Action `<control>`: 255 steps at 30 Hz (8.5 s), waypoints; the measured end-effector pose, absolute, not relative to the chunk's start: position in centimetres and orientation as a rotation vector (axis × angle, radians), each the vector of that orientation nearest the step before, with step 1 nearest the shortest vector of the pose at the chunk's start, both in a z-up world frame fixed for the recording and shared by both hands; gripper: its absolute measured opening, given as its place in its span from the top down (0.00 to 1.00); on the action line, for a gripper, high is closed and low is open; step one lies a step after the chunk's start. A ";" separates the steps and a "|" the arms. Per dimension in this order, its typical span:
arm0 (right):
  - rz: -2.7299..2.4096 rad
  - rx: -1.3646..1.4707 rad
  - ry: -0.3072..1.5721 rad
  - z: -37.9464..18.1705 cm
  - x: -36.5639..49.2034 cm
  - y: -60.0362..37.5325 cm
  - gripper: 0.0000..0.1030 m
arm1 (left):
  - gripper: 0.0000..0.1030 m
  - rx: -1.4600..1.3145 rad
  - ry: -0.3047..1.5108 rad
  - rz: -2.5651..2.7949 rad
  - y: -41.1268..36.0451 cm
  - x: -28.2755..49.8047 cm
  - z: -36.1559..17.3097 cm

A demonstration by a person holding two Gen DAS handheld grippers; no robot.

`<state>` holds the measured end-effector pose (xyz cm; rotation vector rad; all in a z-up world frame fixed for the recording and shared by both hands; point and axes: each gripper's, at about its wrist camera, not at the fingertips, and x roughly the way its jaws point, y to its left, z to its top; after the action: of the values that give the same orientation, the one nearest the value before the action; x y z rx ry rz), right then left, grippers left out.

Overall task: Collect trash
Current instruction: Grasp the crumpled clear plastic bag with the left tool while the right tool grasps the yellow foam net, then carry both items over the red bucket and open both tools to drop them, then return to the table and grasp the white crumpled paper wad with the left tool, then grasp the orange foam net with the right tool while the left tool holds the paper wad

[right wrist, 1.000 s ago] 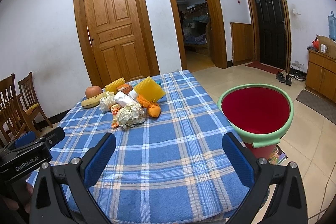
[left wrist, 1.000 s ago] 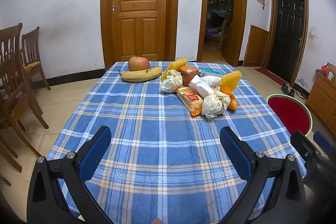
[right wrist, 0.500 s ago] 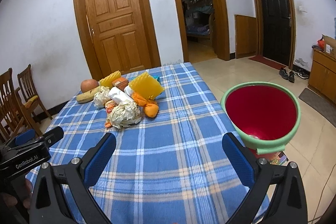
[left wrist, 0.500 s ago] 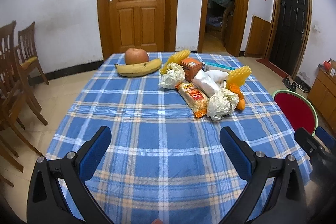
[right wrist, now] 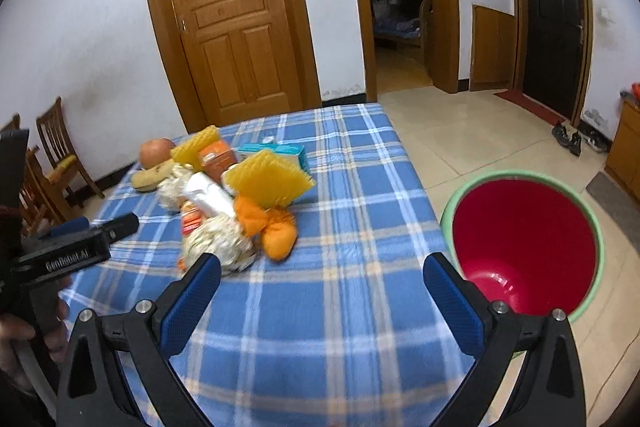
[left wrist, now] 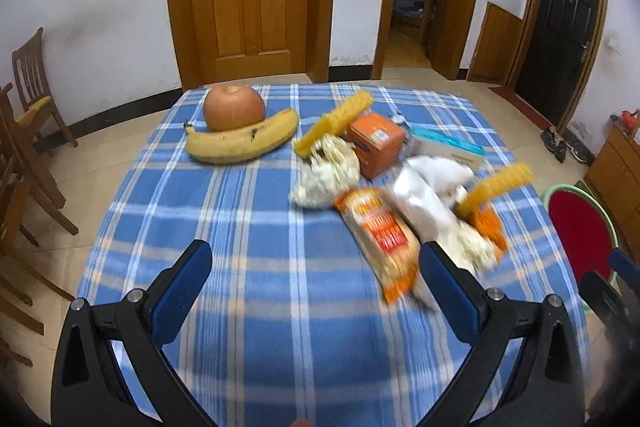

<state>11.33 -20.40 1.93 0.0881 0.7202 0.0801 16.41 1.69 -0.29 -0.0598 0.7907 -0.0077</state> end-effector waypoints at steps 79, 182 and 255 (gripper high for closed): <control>-0.014 0.281 0.635 6.6 9.8 -31.6 0.87 | 0.80 -0.078 0.757 -0.569 -10.7 15.0 5.8; -0.020 0.451 0.812 -1.3 7.9 -31.8 0.29 | 0.41 -0.100 0.980 -0.296 -7.4 14.7 -5.6; 0.225 0.090 0.953 -4.6 18.7 -15.1 0.63 | 0.48 -0.260 0.857 -0.040 7.0 13.0 -3.3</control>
<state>18.74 -15.13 -4.56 0.0900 0.9532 0.2254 12.96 7.01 -3.31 -0.2598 0.8571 -0.0402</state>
